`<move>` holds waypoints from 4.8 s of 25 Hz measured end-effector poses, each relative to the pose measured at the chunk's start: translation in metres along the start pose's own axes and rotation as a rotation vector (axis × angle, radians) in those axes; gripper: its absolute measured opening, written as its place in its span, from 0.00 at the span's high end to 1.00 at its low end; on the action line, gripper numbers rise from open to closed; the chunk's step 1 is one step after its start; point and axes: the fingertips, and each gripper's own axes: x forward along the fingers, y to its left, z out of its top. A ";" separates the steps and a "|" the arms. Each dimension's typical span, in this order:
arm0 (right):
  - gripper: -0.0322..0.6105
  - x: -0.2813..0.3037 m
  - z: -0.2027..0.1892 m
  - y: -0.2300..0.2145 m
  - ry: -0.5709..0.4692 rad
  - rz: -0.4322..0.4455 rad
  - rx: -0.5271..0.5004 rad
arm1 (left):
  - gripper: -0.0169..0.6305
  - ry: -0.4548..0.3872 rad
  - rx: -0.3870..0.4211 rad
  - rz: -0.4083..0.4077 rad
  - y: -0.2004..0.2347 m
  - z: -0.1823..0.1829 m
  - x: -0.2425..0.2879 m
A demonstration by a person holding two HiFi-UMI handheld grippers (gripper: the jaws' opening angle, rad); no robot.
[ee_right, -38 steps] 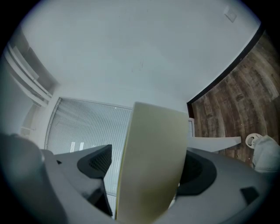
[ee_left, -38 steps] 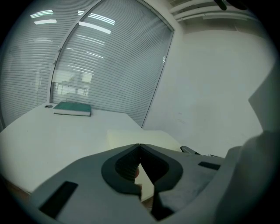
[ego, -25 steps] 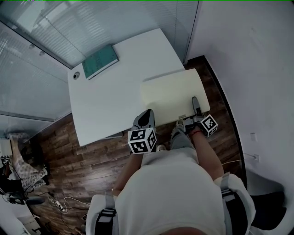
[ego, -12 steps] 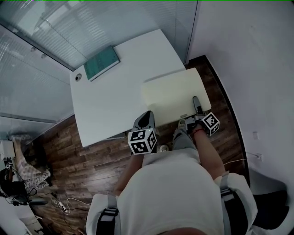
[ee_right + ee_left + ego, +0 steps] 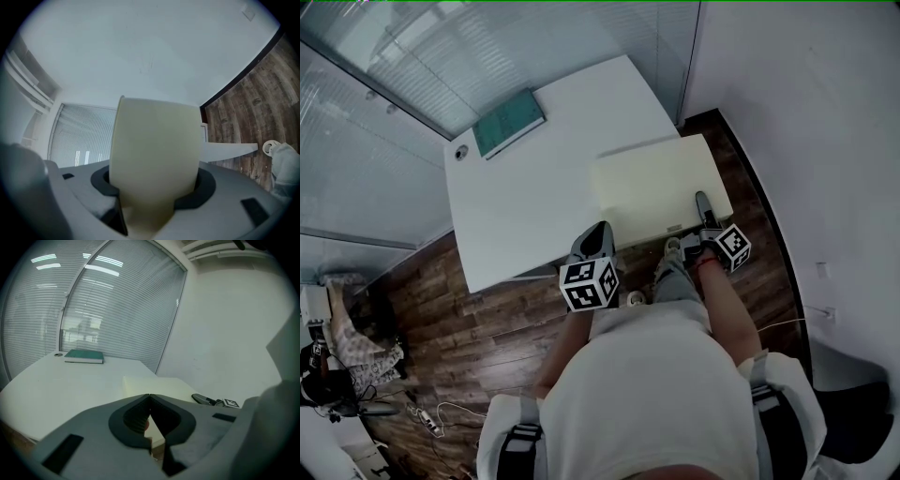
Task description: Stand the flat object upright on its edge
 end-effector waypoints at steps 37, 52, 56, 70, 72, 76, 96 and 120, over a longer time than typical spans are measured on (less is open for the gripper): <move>0.54 0.002 0.025 0.112 -0.030 0.052 -0.349 | 0.94 -0.071 -0.014 0.040 -0.001 0.009 -0.024; 0.54 0.065 0.015 0.194 0.023 0.127 -0.699 | 0.94 -0.085 -0.008 0.065 0.006 0.021 -0.015; 0.54 0.079 0.008 0.206 0.037 0.119 -0.810 | 0.94 -0.087 -0.020 0.075 0.008 0.023 -0.010; 0.54 0.128 -0.044 0.264 0.049 0.158 -1.198 | 0.94 -0.090 -0.031 0.093 0.021 0.030 -0.002; 0.54 0.131 -0.055 0.266 0.057 0.171 -1.229 | 0.94 -0.091 -0.039 0.102 0.025 0.029 -0.002; 0.54 0.140 -0.073 0.274 0.062 0.198 -1.304 | 0.94 -0.088 -0.040 0.110 0.029 0.029 0.000; 0.54 0.165 -0.121 0.270 0.054 0.233 -1.487 | 0.94 -0.091 -0.077 0.147 0.048 0.027 -0.002; 0.47 0.151 -0.117 0.266 0.074 0.219 -1.480 | 0.94 -0.104 -0.078 0.147 0.041 0.017 -0.028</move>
